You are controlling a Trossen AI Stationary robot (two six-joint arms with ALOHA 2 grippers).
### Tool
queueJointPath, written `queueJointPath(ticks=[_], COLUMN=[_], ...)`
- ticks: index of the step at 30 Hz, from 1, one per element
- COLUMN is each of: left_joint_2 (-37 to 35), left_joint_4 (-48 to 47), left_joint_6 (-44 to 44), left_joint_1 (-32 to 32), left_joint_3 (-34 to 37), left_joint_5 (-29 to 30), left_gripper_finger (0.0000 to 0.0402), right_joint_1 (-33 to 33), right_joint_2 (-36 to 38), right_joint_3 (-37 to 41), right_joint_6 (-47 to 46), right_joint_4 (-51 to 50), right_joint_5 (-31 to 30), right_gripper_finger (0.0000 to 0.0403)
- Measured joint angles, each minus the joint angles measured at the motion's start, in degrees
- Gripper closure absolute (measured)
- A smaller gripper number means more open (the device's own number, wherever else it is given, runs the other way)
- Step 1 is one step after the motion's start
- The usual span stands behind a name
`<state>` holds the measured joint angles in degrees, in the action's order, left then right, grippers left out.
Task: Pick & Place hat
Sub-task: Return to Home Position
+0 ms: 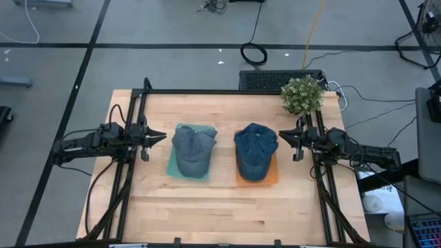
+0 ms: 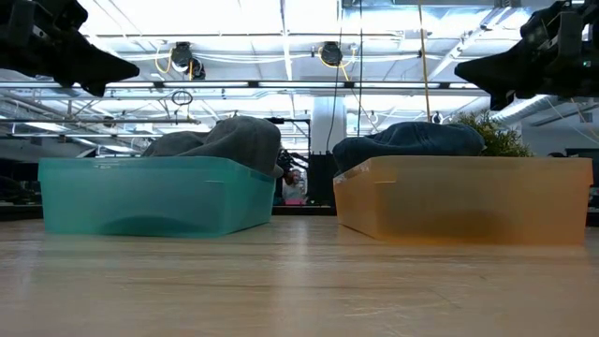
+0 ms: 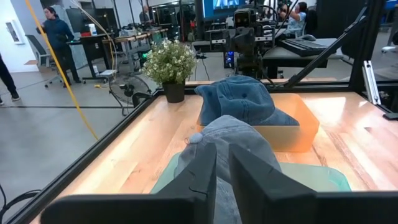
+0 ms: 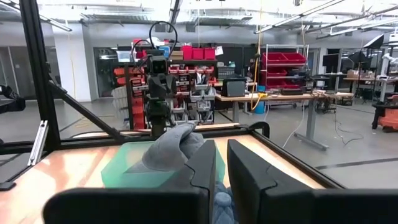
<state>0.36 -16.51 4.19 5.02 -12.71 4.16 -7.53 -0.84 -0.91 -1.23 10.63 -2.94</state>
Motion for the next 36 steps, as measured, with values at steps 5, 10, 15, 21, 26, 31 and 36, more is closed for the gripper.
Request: queueJointPath(ticks=[5, 10, 15, 21, 26, 31, 36], left_joint_2=[0.00, 0.00, 0.00, 0.00, 0.00, 0.00, 0.00], left_joint_4=[0.07, 0.07, 0.07, 0.08, 0.09, 0.09, 0.08], left_joint_6=[0.00, 0.02, 0.05, 0.07, 0.04, 0.04, 0.04], left_joint_1=[0.00, 0.00, 0.00, 0.00, 0.00, 0.00, 0.00], left_joint_3=[0.00, 0.00, 0.00, 0.00, 0.00, 0.00, 0.00], left_joint_5=[0.04, 0.09, 0.09, 0.09, 0.09, 0.09, 0.09], left_gripper_finger=[0.0339, 0.0346, 0.0358, 0.0371, 0.0365, 0.0353, 0.0342], right_joint_1=[0.00, 0.00, 0.00, 0.00, 0.00, 0.00, 0.00], right_joint_2=[0.02, 0.02, 0.02, 0.02, 0.01, 0.02, 0.02], right_joint_3=[0.04, 0.04, 0.04, 0.07, 0.07, 0.11, 0.11], right_joint_6=[0.00, 0.00, -0.01, 0.00, -0.01, 0.00, 0.00], right_joint_4=[0.07, 0.07, 0.07, 0.07, 0.07, 0.07, 0.08], right_joint_5=[0.00, 0.00, 0.00, 0.00, 0.00, 0.00, 0.00], right_gripper_finger=[0.0374, 0.0374, 0.0375, 0.0375, 0.0374, 0.0375, 0.0374])
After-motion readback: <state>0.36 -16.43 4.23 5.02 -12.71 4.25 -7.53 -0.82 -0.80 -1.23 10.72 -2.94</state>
